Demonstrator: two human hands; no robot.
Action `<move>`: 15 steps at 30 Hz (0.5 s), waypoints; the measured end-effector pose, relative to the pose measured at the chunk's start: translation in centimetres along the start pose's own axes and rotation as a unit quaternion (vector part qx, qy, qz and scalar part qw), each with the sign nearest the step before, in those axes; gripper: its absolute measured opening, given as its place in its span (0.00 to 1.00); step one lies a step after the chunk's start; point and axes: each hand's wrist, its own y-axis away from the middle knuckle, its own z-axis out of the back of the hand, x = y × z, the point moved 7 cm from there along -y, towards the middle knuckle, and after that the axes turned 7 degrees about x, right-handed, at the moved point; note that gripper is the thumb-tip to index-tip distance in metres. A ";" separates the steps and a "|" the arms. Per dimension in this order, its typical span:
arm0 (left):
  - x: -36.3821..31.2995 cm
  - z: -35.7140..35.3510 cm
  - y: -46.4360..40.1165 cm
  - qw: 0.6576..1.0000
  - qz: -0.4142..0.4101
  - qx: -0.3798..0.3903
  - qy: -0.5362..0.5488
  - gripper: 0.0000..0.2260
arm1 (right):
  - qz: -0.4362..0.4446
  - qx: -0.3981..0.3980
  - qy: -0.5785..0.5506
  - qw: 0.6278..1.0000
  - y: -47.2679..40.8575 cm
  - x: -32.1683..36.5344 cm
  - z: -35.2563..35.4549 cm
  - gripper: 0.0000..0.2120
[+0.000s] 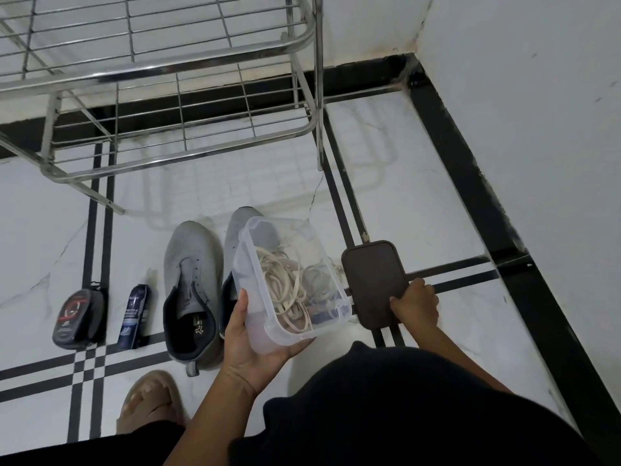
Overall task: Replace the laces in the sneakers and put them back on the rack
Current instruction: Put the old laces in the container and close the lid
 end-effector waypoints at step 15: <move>-0.1 0.2 0.6 0.999 -0.010 -0.043 -0.002 0.41 | 0.017 0.084 -0.104 0.991 -1.4 -0.3 0.8 0.16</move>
